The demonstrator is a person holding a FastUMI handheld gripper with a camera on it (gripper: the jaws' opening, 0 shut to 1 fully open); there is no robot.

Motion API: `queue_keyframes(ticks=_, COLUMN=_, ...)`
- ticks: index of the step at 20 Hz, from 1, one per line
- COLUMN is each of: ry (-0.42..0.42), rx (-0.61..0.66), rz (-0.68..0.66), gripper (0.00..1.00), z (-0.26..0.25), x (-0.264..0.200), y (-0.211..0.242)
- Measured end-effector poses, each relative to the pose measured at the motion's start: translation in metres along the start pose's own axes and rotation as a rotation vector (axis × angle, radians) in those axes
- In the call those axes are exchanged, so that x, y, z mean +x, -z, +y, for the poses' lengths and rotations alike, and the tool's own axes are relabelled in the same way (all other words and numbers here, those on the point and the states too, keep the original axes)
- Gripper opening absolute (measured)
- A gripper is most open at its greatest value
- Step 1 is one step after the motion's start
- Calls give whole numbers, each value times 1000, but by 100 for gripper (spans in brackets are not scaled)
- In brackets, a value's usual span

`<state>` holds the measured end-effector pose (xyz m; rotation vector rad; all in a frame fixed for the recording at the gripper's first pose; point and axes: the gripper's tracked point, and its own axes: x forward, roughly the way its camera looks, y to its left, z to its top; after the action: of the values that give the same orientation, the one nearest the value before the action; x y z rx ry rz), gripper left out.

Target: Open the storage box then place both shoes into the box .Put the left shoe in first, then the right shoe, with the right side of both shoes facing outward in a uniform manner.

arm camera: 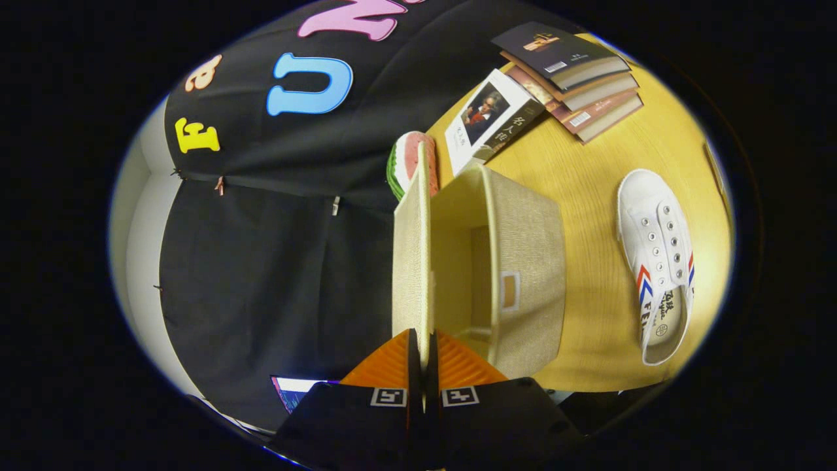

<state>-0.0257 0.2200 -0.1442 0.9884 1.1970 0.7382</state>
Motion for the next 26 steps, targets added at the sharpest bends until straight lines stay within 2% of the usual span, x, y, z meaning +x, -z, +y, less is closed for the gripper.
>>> queue_keyframes(ticks=6, ry=-47, rx=-113, rz=-10, gripper=5, z=87, x=18, y=7)
queue_keyframes(ticks=14, ry=-92, rx=-269, rz=45, gripper=5, z=173, x=101, y=31)
queue_keyframes(ticks=22, ry=-41, rx=-345, rz=108, gripper=6, z=187, x=199, y=71)
queue_keyframes(ticks=26, ry=-27, rx=-326, rz=115, gripper=9, z=186, x=221, y=71)
